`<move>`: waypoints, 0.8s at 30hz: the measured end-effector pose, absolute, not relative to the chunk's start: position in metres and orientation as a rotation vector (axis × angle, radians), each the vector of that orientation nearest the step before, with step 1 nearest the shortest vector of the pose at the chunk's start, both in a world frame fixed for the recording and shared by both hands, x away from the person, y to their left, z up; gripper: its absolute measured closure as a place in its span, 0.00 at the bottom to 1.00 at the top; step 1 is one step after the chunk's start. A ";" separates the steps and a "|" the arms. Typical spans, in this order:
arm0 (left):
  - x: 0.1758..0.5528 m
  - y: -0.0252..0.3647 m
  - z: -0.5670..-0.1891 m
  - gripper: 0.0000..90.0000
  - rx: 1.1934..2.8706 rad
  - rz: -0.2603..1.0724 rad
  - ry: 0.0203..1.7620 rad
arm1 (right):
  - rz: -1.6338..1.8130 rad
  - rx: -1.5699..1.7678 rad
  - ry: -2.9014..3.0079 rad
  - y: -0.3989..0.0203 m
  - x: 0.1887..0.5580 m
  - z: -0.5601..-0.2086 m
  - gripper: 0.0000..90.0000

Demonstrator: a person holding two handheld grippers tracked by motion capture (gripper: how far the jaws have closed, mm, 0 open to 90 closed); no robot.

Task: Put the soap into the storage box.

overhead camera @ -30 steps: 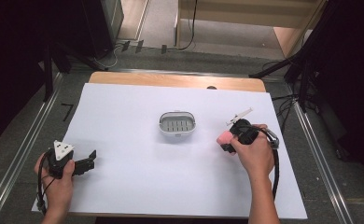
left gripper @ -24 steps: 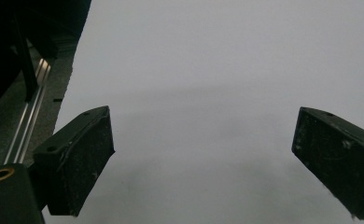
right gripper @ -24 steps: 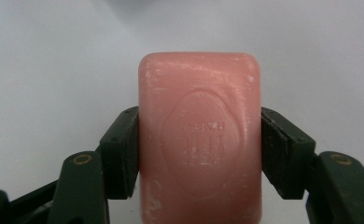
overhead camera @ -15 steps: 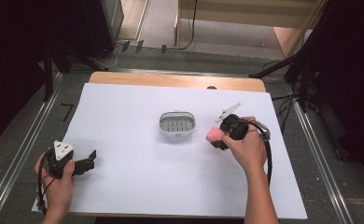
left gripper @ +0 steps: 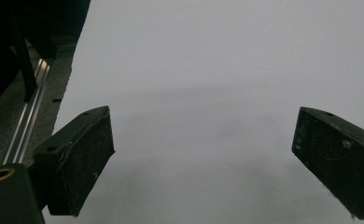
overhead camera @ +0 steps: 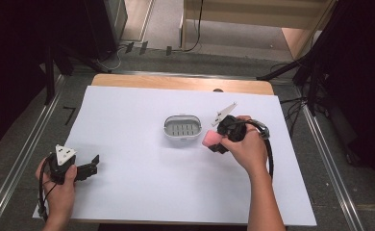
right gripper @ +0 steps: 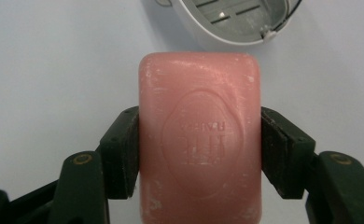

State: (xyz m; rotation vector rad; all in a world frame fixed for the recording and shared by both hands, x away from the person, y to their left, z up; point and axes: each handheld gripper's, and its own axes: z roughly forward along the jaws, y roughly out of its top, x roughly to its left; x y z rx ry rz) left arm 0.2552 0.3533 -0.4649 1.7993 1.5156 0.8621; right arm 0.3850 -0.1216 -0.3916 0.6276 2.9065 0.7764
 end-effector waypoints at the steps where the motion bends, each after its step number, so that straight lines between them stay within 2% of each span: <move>1: 0.255 0.353 -0.465 0.07 1.799 0.862 1.516 | 0.771 0.642 2.906 -0.120 0.385 -0.390 0.43; 24: 0.255 0.353 -0.465 0.07 1.801 0.863 1.507 | 0.846 0.483 2.925 -0.094 0.396 -0.374 0.43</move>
